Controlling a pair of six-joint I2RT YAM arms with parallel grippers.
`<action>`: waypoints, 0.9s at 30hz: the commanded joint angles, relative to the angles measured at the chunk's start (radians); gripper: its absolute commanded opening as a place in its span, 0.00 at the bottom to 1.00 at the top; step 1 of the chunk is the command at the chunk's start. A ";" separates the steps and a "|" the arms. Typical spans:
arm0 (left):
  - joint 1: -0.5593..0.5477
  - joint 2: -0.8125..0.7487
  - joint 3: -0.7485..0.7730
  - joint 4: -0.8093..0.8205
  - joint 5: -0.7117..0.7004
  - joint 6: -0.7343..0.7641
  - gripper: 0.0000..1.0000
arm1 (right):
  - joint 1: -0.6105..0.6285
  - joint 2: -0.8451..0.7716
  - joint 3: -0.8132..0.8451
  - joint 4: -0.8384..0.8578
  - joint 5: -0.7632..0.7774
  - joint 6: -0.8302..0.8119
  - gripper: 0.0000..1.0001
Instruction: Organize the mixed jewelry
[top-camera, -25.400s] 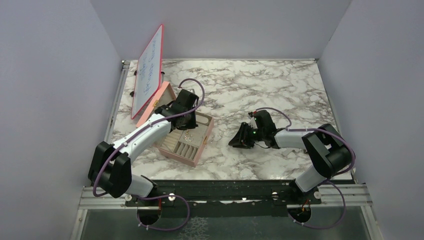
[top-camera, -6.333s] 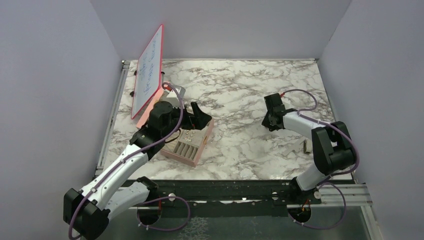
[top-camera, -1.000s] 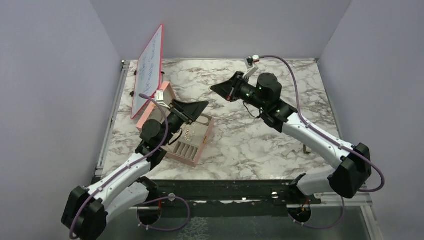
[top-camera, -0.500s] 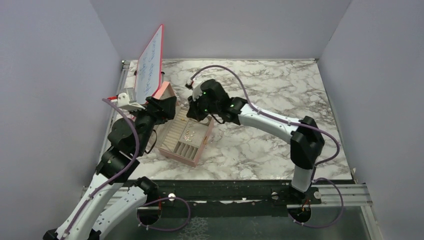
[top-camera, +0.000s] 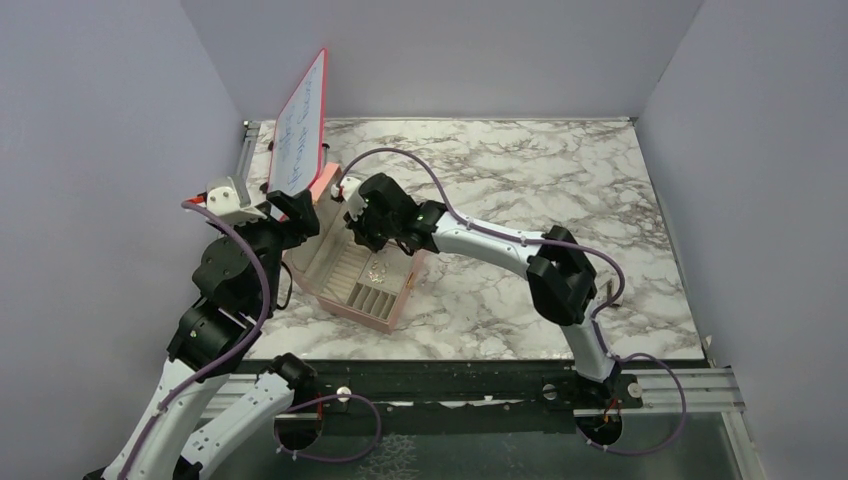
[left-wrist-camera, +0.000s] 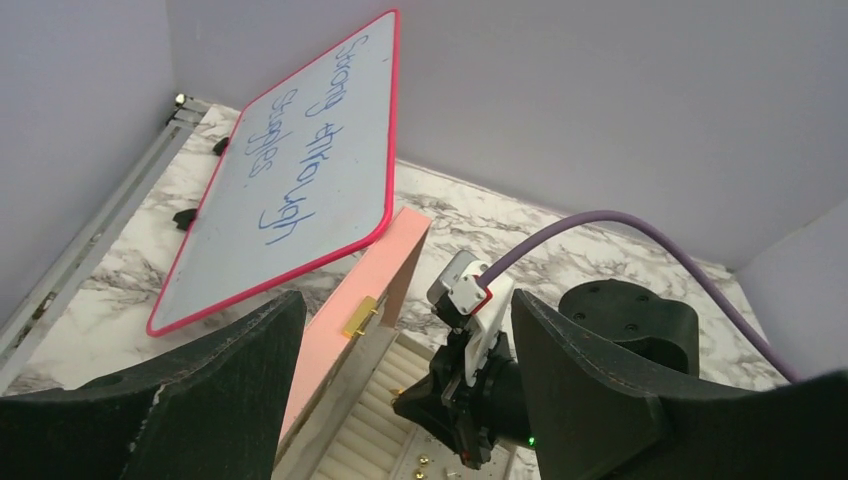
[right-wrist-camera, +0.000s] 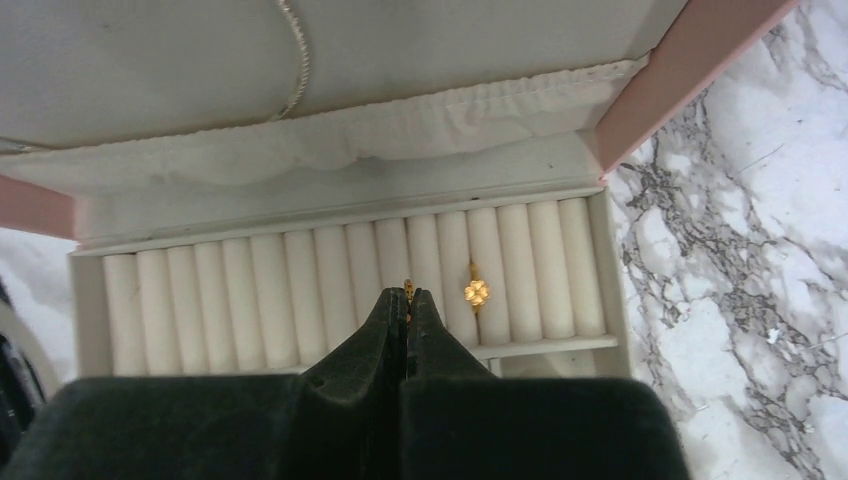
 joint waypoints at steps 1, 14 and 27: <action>-0.002 0.011 0.026 -0.028 -0.061 0.039 0.77 | 0.005 0.052 0.052 -0.004 0.037 -0.081 0.01; -0.002 0.019 0.015 -0.029 -0.082 0.038 0.77 | 0.005 0.097 0.075 -0.017 0.001 -0.118 0.01; -0.002 0.032 0.008 -0.029 -0.084 0.038 0.78 | 0.006 0.129 0.105 -0.083 -0.033 -0.139 0.01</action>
